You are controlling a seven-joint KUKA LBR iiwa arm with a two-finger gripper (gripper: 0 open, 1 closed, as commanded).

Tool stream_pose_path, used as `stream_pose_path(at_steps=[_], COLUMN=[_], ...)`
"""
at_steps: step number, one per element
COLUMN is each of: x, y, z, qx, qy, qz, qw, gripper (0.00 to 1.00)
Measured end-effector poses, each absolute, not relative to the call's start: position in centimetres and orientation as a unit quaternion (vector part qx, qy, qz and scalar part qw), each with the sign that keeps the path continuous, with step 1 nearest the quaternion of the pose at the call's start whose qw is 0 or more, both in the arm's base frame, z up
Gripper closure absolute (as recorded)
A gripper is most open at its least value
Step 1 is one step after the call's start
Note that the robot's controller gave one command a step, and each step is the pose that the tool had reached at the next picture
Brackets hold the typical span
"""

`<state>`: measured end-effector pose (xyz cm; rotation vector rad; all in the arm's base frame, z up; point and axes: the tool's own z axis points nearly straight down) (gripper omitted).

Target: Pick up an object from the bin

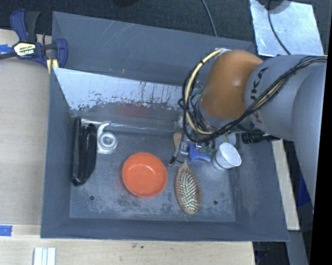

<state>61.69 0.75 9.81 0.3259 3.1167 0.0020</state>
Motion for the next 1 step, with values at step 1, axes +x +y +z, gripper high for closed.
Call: stream_pose_path(at_steps=[1], x=[62.33], y=[-3.03], z=[8.22], qx=[0.064], qy=[0.998], qz=[0.0], qw=[0.006], gripper=[0.0])
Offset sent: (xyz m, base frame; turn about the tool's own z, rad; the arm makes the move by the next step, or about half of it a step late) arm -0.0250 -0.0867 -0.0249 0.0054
